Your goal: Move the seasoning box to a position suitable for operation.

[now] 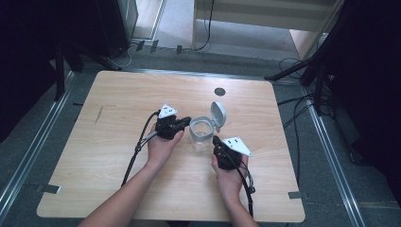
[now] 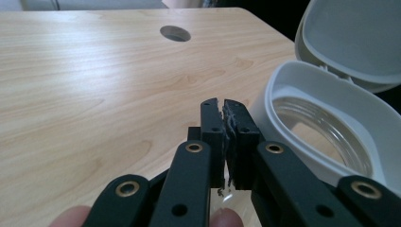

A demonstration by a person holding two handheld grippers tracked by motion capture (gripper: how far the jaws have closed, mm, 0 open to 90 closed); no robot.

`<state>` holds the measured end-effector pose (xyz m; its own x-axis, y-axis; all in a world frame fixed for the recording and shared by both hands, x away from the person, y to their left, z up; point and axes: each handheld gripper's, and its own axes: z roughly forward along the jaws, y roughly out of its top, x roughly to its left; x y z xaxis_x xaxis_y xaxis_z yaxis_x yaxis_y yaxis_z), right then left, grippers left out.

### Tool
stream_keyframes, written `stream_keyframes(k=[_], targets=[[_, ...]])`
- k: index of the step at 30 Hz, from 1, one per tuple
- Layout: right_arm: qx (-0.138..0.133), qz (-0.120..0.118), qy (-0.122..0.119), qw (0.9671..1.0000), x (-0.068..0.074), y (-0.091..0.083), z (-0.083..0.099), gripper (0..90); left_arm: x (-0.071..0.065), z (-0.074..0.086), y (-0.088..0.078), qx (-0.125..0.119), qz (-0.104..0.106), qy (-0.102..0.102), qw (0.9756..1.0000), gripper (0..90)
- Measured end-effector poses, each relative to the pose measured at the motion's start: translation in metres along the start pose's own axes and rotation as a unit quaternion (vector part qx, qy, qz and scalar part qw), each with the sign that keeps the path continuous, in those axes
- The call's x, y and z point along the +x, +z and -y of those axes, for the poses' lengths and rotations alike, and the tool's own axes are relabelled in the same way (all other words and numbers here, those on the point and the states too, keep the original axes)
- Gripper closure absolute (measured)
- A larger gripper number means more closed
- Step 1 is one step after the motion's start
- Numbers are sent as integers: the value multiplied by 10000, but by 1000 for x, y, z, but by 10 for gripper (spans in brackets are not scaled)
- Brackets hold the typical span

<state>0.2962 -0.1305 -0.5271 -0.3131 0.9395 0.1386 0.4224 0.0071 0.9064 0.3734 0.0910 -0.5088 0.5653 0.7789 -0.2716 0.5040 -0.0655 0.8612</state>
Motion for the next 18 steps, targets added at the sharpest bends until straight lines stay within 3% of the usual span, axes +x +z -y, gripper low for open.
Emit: stream_keyframes(k=[2, 4, 6, 11, 13, 18], targets=[[-4, 54, 75, 10000, 0, 2, -1, 900, 0, 0, 0, 17, 57, 12, 10000, 897], [-34, 120, 168, 9998, 0, 4, -3, 900, -5, 1, -4, 96, 69, 231, 9997, 900], [-76, 129, 277, 9995, -2, 5, -6, 900, -6, 2, -5, 100, 98, 233, 9996, 900], [-94, 128, 273, 9995, -3, 7, -10, 900, -14, 10, -17, 70, 19, 199, 9998, 900], [-107, -27, 379, 9992, -4, 8, -11, 900, -18, 17, -25, 33, -23, 215, 9998, 900], [-73, -249, 328, 9991, -2, 13, -14, 900, -21, 23, -35, 41, -34, 259, 9996, 900]])
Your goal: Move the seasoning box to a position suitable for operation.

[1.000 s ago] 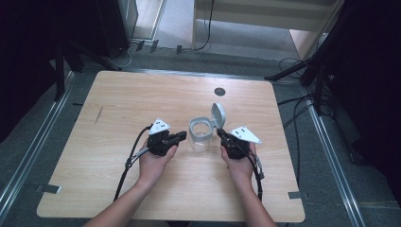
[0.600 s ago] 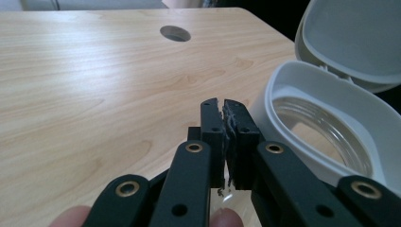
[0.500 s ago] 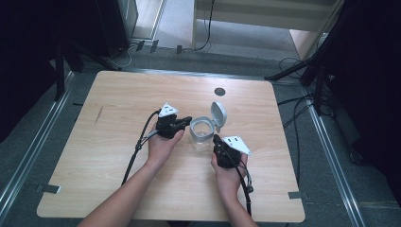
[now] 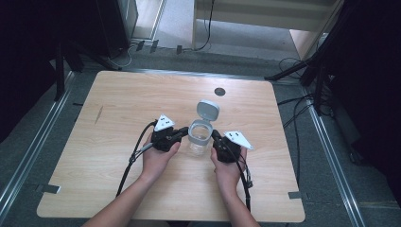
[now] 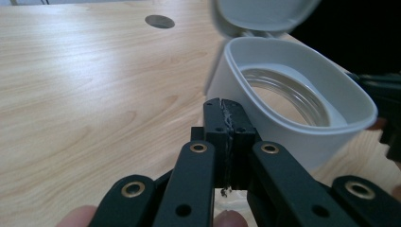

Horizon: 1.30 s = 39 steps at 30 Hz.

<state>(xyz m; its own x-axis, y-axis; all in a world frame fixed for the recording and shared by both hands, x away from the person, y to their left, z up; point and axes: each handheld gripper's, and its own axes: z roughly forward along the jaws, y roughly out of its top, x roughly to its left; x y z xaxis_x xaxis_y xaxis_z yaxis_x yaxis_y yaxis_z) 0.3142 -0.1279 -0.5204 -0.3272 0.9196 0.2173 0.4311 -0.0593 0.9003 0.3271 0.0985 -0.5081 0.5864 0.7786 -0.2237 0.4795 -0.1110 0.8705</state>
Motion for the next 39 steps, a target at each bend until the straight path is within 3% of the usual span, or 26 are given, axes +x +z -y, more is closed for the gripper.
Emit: stream_keyframes(k=[13, 17, 30, 35, 36, 37, 38, 39], targets=[[93, -458, -57, 9989, 14, 11, 0, 900, 8, 16, -28, -177, -186, -270, 9993, 900], [121, -523, -88, 9985, 23, 12, 1, 900, 10, 20, -34, -218, -193, -390, 9988, 900], [140, -689, -139, 9974, 51, 10, 7, 900, 19, 35, -63, -321, -323, -504, 9977, 900], [37, -664, -116, 9977, 47, 10, 0, 900, 27, 42, -74, -630, -453, -444, 9960, 655], [37, -664, -116, 9977, 47, 10, 0, 900, 32, 44, -77, -677, -513, -429, 9955, 655], [40, -653, -131, 9978, 45, 10, -2, 900, 36, 46, -82, -713, -639, -449, 9944, 588], [23, -696, -153, 9975, 40, 10, -7, 900, 42, 49, -87, -677, -834, -432, 9933, 395], [23, -696, -153, 9975, 40, 10, -7, 900, 50, 53, -93, -601, -1051, -439, 9917, 395]])
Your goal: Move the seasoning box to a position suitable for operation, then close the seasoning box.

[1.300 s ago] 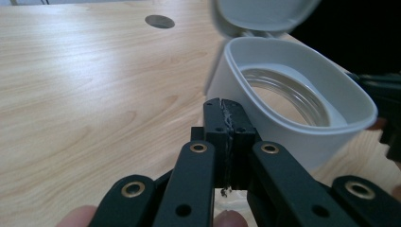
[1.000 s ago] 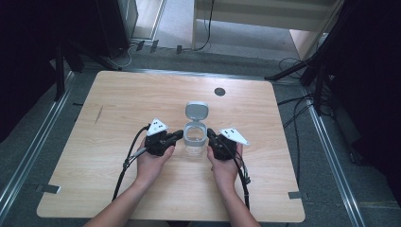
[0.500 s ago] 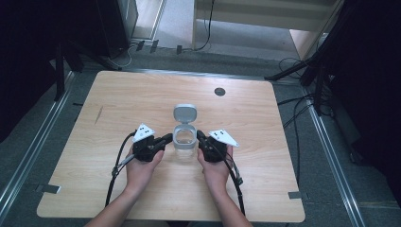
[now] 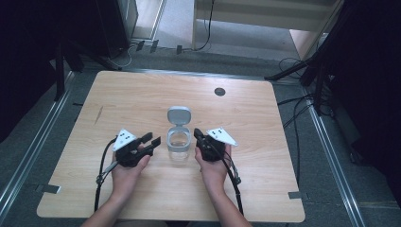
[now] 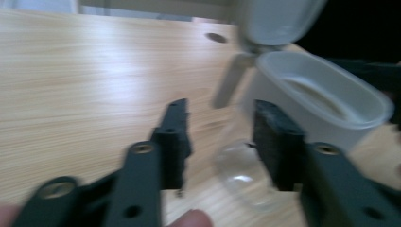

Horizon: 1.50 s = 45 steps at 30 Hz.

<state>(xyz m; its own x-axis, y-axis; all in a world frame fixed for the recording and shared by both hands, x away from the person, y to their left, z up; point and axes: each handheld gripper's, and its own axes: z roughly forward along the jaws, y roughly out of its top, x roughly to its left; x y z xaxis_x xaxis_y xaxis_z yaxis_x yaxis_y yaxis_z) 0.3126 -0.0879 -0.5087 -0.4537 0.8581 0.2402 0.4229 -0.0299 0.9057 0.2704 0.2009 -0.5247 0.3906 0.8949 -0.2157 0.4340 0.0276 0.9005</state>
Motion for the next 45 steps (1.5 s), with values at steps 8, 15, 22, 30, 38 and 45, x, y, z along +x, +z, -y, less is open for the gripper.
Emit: stream_keyframes(k=[8, 15, 22, 30, 38, 45], targets=[[-31, -261, -220, 9994, -12, 5, -19, 900, 63, 25, -52, 73, -223, -205, 9995, 134], [114, -334, -287, 9990, -14, 14, -35, 900, 70, 34, -56, 221, -350, -365, 9985, 141], [159, -335, -376, 9986, -16, 25, -58, 900, 65, 36, -53, 225, -510, -140, 9983, 140], [201, -621, -300, 9974, -14, 40, -73, 900, 65, 36, -52, 228, -447, -170, 9986, 141], [200, -970, -332, 9945, -4, 30, -75, 900, 65, 36, -52, 240, -400, -131, 9988, 141], [159, -944, -686, 9930, 4, 7, -66, 900, 65, 35, -52, 290, -407, -95, 9987, 142]])
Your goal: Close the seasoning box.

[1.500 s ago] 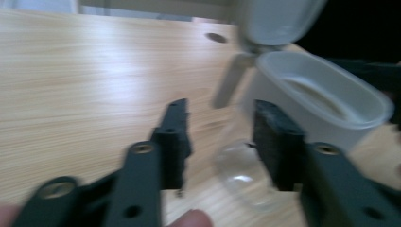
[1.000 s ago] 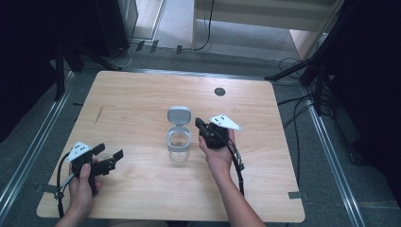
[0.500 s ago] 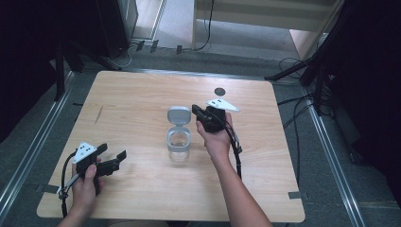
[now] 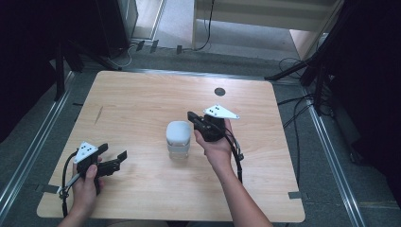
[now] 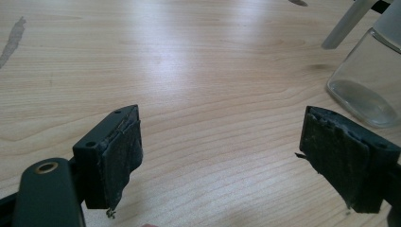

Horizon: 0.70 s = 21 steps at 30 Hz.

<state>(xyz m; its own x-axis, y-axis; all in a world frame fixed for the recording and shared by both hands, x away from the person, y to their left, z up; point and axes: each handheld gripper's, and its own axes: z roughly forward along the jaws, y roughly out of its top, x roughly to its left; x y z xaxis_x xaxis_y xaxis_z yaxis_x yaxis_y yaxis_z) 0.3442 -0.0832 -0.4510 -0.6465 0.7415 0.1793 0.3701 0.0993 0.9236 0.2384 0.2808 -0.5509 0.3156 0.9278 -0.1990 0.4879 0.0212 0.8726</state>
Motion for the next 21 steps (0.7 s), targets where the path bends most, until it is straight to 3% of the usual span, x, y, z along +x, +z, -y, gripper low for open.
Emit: stream_keyframes(k=[3, 7, 8, 9, 10, 11, 13, 17, 21], targets=[[-25, 84, -13, 10000, -3, -3, 1, 893, 0, 0, 0, -3, 4, -6, 10000, 142], [-153, 373, -29, 9992, -14, -11, 2, 463, 0, 0, 0, -21, 5, -17, 10000, 142], [-153, 373, -29, 9992, -14, -11, 2, 463, 0, 0, 0, -25, 3, -20, 10000, 142], [-102, 513, 2, 9986, -20, -14, 2, 296, 0, 0, 0, -24, 3, -19, 10000, 142], [-90, 561, 35, 9984, -22, -15, 2, 233, 0, 0, 0, -27, 11, -23, 10000, 142], [-90, 561, 35, 9984, -22, -15, 2, 233, 0, 0, 0, -28, 17, -24, 10000, 142], [-69, 700, 112, 9975, -27, -19, 3, 146, 0, 0, 0, -37, 14, -33, 10000, 142], [-52, 895, 129, 9959, -36, -29, 7, 140, 0, 0, 1, -28, 8, -19, 10000, 142], [-44, 923, 176, 9956, -45, -40, 14, 141, 0, 0, 1, -22, 13, -12, 10000, 142]])
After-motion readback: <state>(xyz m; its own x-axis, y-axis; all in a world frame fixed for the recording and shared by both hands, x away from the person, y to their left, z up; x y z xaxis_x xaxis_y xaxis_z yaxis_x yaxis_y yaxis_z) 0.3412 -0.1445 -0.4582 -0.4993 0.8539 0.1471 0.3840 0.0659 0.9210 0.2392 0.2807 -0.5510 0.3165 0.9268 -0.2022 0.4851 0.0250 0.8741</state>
